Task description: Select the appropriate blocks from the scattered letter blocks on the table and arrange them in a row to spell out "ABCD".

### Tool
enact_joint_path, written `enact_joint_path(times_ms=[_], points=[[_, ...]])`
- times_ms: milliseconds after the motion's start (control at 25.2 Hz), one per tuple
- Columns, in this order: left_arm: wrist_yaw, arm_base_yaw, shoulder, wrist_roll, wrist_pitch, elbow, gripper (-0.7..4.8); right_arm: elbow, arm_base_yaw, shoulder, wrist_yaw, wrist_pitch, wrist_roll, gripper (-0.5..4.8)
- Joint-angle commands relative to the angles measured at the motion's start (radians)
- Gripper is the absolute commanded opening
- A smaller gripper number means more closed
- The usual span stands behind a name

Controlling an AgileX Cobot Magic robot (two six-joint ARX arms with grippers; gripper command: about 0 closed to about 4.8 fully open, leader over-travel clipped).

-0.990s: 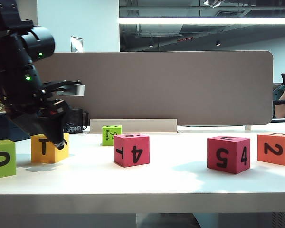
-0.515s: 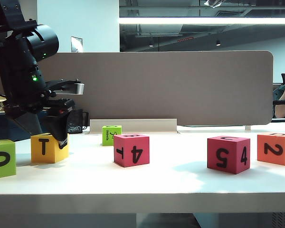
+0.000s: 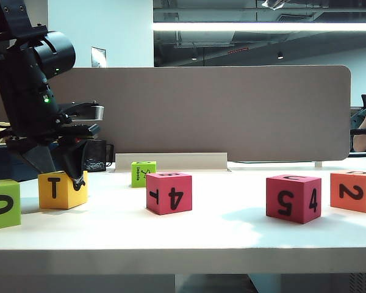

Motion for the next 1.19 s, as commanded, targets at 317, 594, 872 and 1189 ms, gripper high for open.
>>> enact_joint_path(times_ms=[317,594,872,1189], points=[[0.005,-0.001,-0.003,-0.361,0.038,0.003,2.36,0.003,0.001,-0.002,0.001,0.009,-0.004,-0.02],[0.005,-0.002,-0.003,-0.593,0.078,0.003,2.36,0.003,0.001,-0.002,0.001,0.009,-0.004,-0.02],[-0.014,-0.019,-0.003,-0.624,0.153,0.003,2.47,0.003,0.001,-0.002,0.001,-0.004,-0.004,-0.02],[-0.045,-0.022,-0.003,-0.624,0.141,0.002,2.47,0.003,0.001,-0.002,0.001,-0.014,-0.004,-0.02]])
